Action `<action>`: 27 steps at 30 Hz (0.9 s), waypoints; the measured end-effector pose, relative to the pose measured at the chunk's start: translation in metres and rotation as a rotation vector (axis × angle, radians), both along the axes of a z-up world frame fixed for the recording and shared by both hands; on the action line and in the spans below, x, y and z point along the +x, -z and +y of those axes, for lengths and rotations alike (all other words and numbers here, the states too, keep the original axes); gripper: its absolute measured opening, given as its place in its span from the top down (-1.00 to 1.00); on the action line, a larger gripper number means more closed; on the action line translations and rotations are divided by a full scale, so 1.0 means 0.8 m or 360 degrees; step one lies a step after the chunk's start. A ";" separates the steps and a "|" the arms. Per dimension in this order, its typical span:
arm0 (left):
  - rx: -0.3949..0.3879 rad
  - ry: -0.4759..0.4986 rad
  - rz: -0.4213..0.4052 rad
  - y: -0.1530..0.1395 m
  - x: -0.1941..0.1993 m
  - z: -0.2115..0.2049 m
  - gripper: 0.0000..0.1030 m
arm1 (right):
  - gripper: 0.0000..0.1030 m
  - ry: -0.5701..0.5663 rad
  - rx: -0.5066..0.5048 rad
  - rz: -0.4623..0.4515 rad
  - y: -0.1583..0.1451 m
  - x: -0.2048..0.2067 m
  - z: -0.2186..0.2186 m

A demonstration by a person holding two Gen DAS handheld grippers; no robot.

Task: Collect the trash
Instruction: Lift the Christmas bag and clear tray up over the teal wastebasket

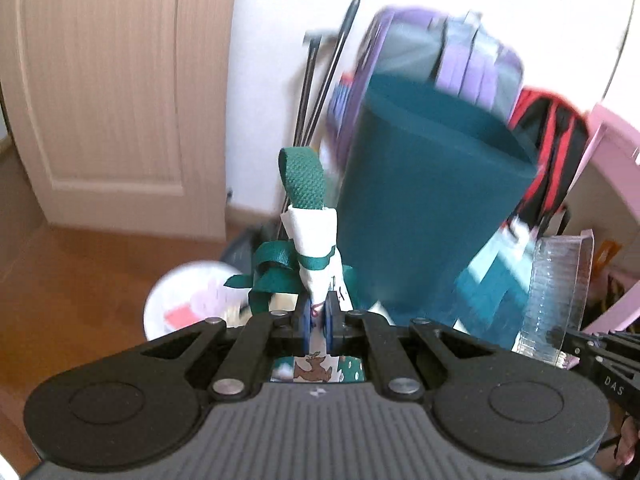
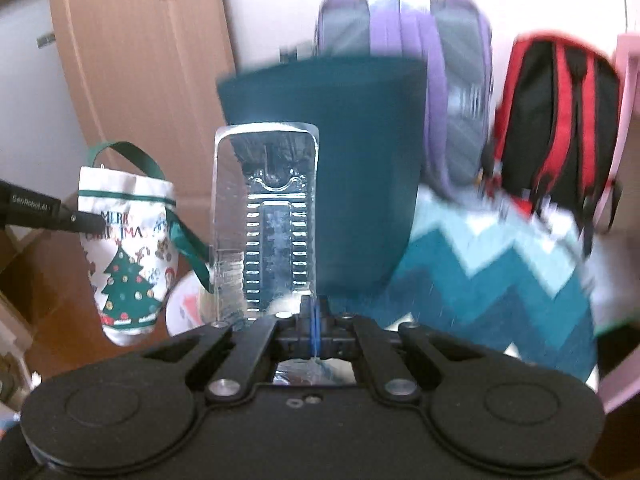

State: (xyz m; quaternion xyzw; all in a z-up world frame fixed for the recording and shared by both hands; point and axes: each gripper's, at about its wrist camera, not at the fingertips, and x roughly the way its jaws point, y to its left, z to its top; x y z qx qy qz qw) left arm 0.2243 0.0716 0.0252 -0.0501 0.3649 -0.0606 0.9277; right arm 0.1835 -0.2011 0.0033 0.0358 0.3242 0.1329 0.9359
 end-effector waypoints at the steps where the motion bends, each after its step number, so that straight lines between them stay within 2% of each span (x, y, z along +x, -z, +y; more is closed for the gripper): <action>1: -0.0002 0.0007 -0.0045 -0.019 -0.001 -0.006 0.88 | 0.98 0.0005 0.0000 -0.0032 -0.013 0.004 -0.002; 9: -0.0014 0.0038 -0.0281 -0.140 0.014 -0.042 0.88 | 0.98 0.0067 0.0011 -0.0242 -0.125 0.045 -0.024; 17: 0.0032 0.0079 -0.0456 -0.242 0.065 -0.095 0.88 | 0.98 0.0129 0.0024 -0.0326 -0.181 0.113 -0.035; 21: 0.0071 0.0110 -0.0496 -0.256 0.100 -0.123 0.88 | 0.98 0.0148 0.0003 -0.0336 -0.190 0.146 -0.034; 24: 0.0093 0.0116 -0.0474 -0.243 0.128 -0.139 0.88 | 0.98 0.0159 -0.0004 -0.0315 -0.184 0.176 -0.034; 27: 0.0096 0.0130 -0.0426 -0.215 0.160 -0.151 0.88 | 0.98 0.0163 -0.0016 -0.0278 -0.171 0.200 -0.033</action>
